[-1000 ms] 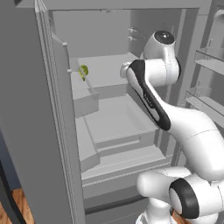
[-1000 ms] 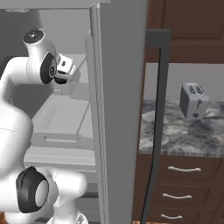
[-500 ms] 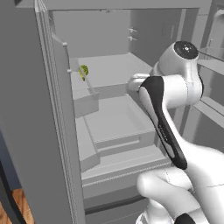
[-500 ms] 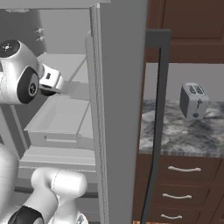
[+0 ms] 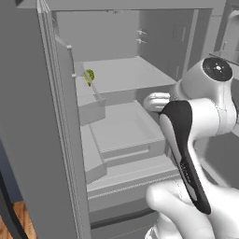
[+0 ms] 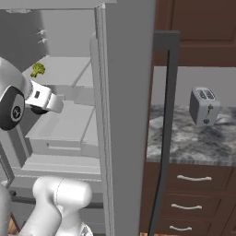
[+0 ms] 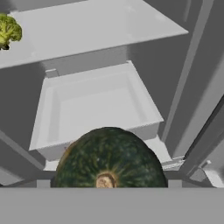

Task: Gather the broccoli and squash from the fridge and place them on a tray on the dining counter. Then gather the chicken drumsticks from the fridge and place them on the other tray.

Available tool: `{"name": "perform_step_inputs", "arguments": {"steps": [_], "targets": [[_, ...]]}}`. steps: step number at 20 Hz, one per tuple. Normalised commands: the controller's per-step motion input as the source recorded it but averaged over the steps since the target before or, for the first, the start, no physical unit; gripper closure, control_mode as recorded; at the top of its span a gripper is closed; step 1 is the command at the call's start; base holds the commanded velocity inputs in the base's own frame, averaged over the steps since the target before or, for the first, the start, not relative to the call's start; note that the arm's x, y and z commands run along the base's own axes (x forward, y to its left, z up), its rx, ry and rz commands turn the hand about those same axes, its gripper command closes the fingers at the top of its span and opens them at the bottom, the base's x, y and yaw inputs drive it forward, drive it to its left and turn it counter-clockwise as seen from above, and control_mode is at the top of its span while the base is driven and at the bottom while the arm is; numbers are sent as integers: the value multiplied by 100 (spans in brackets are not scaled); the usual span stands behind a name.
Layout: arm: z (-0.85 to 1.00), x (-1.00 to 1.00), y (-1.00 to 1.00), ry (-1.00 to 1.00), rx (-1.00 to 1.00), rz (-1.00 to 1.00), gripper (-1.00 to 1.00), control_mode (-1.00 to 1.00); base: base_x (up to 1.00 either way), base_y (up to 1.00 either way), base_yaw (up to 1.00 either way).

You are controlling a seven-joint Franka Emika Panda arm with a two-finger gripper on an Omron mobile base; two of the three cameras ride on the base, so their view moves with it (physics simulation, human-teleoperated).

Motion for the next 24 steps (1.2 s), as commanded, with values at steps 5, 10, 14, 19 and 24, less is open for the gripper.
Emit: {"name": "perform_step_inputs", "arguments": {"steps": [5,10,14,19,24], "targets": [[-4,-16,3,0,0,0,100,-100,0,0,0],[-19,-43,0,0,0,-1,100,-100,0,0,0],[-7,-9,1,0,0,-1,100,100,-39,0,-4],[0,0,0,0,0,0,100,100,-79,-12,-6],[0,0,0,0,0,0,100,100,-72,-27,-2]]}}
